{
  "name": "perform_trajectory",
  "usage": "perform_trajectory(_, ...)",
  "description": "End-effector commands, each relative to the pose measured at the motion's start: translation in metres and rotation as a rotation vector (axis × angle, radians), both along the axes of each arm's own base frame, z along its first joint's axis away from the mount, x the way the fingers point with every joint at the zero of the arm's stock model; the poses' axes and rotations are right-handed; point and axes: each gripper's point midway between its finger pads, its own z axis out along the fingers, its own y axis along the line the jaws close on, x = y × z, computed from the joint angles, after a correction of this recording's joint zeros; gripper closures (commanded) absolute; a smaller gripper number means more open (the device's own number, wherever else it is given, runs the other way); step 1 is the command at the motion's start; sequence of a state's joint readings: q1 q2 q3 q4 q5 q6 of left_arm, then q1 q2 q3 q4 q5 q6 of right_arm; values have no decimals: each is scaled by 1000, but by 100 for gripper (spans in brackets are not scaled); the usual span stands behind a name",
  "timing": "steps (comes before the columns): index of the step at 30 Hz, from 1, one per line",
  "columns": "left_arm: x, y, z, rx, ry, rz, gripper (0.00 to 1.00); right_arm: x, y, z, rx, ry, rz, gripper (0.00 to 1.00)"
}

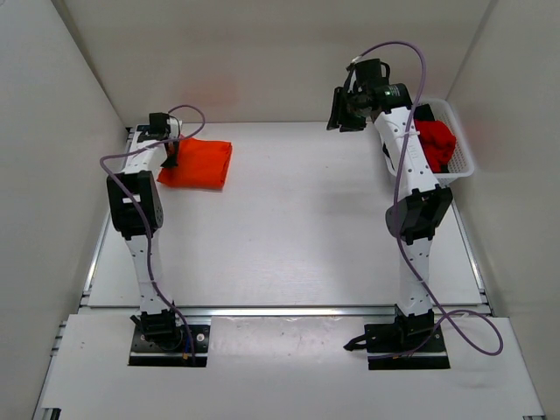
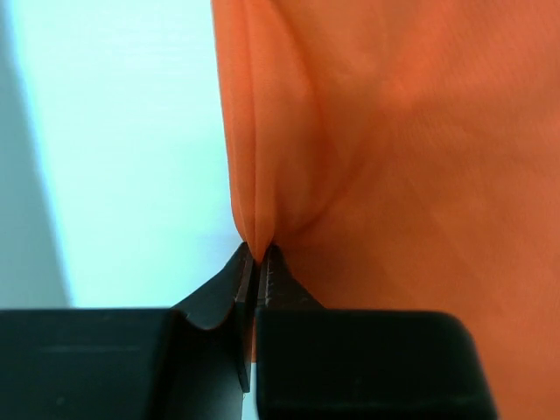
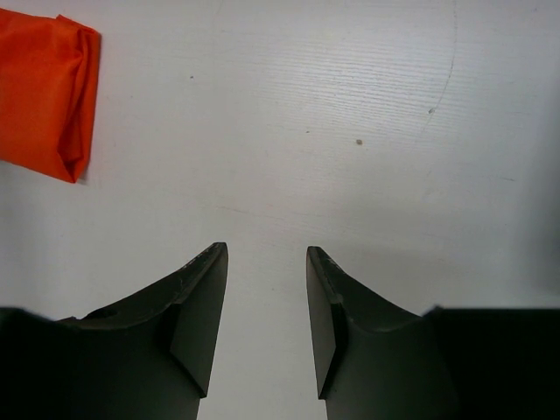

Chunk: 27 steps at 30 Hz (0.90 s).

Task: Fold and stack the t-shirts
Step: Put the neatly folded tshirt into the corner of the board with the left arm

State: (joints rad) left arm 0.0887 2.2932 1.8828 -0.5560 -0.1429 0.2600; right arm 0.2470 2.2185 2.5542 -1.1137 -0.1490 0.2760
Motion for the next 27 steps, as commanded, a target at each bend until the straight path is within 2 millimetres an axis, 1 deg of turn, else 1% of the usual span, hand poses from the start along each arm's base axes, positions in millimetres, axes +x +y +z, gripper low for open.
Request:
perform_trajectory(1,8,60,65,229,-139,132,100,-5,0,31,4,-82,13,61)
perform_trajectory(2,9,74,71,253,-162,168,100,-4,-2,31,4,-83,10,61)
perform_trajectory(3,10,81,75,267,-182,189,100,-5,0,30,6,-77,12,61)
perform_trajectory(4,9,93,75,294,-187,220,100,-7,-1,33,4,-81,9,62)
perform_trajectory(6,8,106,79,327,-206,253,99,-7,-4,31,2,-75,7,62)
perform_trajectory(7,7,114,79,333,-218,278,100,-9,-4,33,-1,-80,8,62)
perform_trajectory(8,6,120,81,342,-225,288,99,-8,-2,29,0,-68,12,61)
perform_trajectory(9,7,126,80,352,-228,303,99,-10,-2,32,-1,-75,11,61)
perform_trajectory(10,9,127,84,349,-245,311,99,-12,-1,33,3,-74,16,61)
perform_trajectory(11,9,132,82,355,-249,324,98,-12,-4,34,1,-76,12,62)
perform_trajectory(13,11,137,84,350,-270,340,98,-14,-2,30,-1,-64,17,61)
perform_trajectory(14,10,145,83,354,-283,367,98,-13,-2,30,-5,-65,17,61)
perform_trajectory(16,14,147,84,350,-305,387,98,-16,-2,31,-3,-65,12,62)
perform_trajectory(17,13,151,82,351,-308,399,98,-17,-3,33,-8,-69,12,61)
perform_trajectory(19,14,150,75,354,-301,397,95,-20,0,29,-11,-56,26,61)
perform_trajectory(20,10,152,72,356,-291,401,92,-21,-2,32,-10,-62,21,61)
perform_trajectory(21,10,152,71,354,-291,403,82,-21,-3,30,-15,-57,16,61)
perform_trajectory(22,8,150,65,345,-279,396,66,-23,-2,28,-17,-51,20,61)
perform_trajectory(23,8,149,65,344,-281,393,43,-24,-3,31,-18,-55,18,61)
perform_trajectory(24,7,149,63,346,-277,399,33,-22,-1,27,-19,-50,21,61)
perform_trajectory(25,9,146,65,347,-284,391,15,-24,1,30,-24,-59,21,61)
perform_trajectory(26,11,149,70,361,-299,402,1,-24,1,30,-21,-56,19,61)
perform_trajectory(27,12,149,76,372,-304,402,2,-25,4,29,-18,-55,32,61)
